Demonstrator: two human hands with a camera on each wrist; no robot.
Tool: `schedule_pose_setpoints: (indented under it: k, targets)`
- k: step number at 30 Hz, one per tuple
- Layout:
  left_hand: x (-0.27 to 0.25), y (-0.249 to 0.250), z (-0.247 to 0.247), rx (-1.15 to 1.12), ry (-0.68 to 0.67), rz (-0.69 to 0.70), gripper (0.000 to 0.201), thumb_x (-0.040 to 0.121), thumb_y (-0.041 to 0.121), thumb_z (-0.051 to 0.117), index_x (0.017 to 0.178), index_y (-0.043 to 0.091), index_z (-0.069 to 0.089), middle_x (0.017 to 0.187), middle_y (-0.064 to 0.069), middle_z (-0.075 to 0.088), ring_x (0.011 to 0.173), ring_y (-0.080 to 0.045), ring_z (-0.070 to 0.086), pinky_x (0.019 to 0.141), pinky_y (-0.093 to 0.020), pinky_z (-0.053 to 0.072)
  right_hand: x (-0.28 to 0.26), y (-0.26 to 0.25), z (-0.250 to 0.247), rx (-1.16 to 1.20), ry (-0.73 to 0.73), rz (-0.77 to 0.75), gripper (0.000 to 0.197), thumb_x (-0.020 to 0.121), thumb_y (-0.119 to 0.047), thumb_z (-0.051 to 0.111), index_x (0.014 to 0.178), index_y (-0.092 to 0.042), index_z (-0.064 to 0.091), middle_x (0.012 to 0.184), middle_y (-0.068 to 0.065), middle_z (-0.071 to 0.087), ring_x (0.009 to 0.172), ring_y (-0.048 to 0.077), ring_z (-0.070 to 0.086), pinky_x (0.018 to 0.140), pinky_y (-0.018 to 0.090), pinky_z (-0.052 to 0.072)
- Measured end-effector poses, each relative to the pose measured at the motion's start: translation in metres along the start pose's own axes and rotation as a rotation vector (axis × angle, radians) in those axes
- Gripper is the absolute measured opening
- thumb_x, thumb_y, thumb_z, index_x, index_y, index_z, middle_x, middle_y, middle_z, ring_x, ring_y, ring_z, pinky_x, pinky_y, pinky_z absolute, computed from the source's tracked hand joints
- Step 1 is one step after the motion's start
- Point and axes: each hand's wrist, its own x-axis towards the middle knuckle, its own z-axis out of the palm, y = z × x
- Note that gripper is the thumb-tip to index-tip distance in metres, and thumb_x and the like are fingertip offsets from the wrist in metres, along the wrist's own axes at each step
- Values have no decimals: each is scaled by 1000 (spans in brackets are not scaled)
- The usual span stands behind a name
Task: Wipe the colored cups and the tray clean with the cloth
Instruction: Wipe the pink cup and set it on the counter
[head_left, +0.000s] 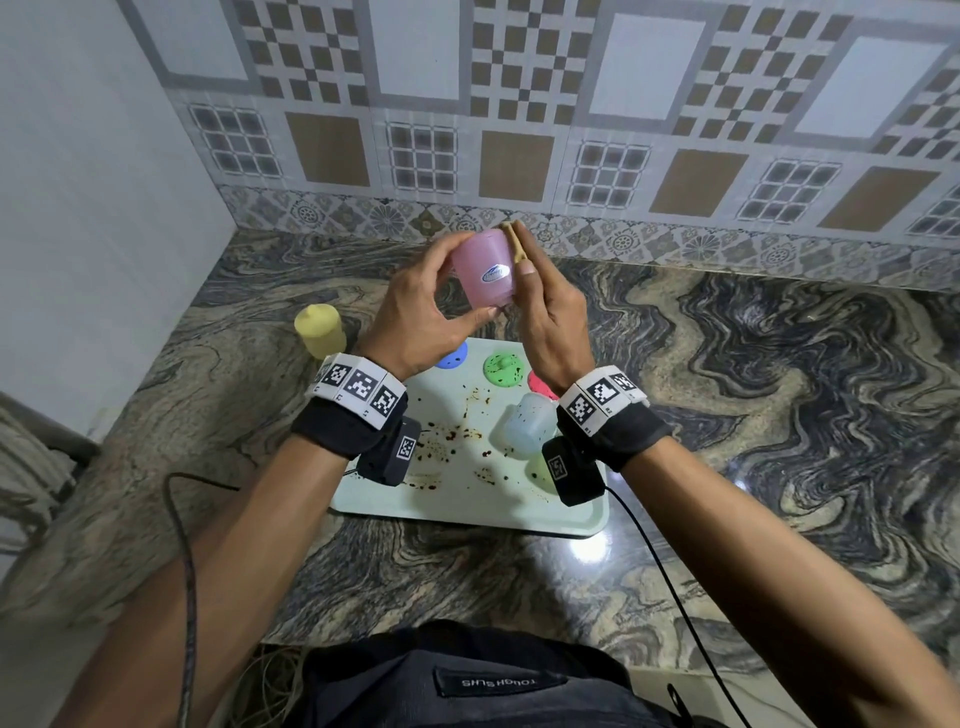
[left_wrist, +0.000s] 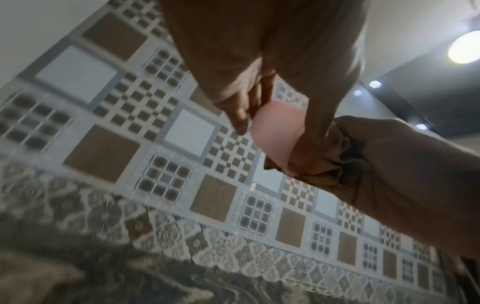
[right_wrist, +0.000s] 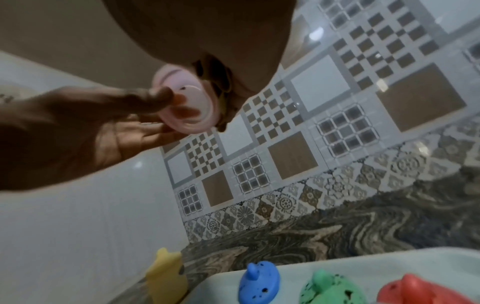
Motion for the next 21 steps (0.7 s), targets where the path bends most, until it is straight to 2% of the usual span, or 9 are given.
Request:
schedule_pose_setpoints:
  k: [3,7,10,11,13,15,16,18,21]
  targets:
    - [4,2,-1,147,-18,24,81,70,34,80,140,11,45,134,-7,56,116,-20,58,100,-40,49,-1,1,-2,-181,-28,-181,45,107,-15,41,151,-11,42,153,9,46,141,18,44,118,30,35]
    - [2,4,4,175,-3,11,85,72,36,80,143,11,40,139,-8,53,120,-21,56,102,-38,49,-2,3,-5,-289,-104,-263,49,105,-11,40,154,-13,37,156,12,38,145,22,36,117,22,32]
    - [0,5,5,153,-1,9,82,73,40,75,142,12,42,135,-8,56,117,-21,58,99,-38,50,-5,6,-5,-296,-130,-286,48,105,-13,38,152,-13,40,157,13,37,147,22,33,116,16,28]
    - [-1,5,4,134,-1,24,81,73,39,78,141,11,43,134,-8,57,116,-21,59,98,-38,51,-6,9,-5,-262,-130,-274,46,105,-13,39,151,-13,41,157,12,38,147,21,34,117,18,29]
    - [-4,5,3,112,-2,61,81,72,35,83,139,9,46,134,-8,58,113,-18,60,96,-33,52,-7,11,-5,-75,-102,-172,43,106,-15,39,149,-13,46,154,8,45,145,18,40,119,36,35]
    - [-6,6,2,49,3,63,82,70,32,86,138,8,47,134,-8,58,110,-11,60,94,-24,52,-7,9,-6,176,-68,-13,41,107,-21,38,146,-16,50,148,5,53,135,16,52,110,49,45]
    - [-7,7,2,-3,3,52,82,70,31,87,138,7,47,135,-9,57,112,-10,59,95,-23,52,-7,8,-7,252,-56,32,41,107,-23,38,145,-17,51,145,5,56,128,14,57,105,47,50]
    - [-5,9,1,-20,-9,33,84,70,34,86,140,9,46,138,-7,54,119,-13,56,99,-30,51,-6,5,-7,250,-37,43,41,106,-24,39,145,-17,52,143,7,58,117,7,62,96,36,54]
    - [1,10,1,174,-31,28,86,72,39,82,143,12,43,142,-6,48,127,-18,48,108,-35,42,-6,3,-7,107,5,-45,41,106,-17,42,146,-10,50,148,5,53,135,11,50,112,44,43]
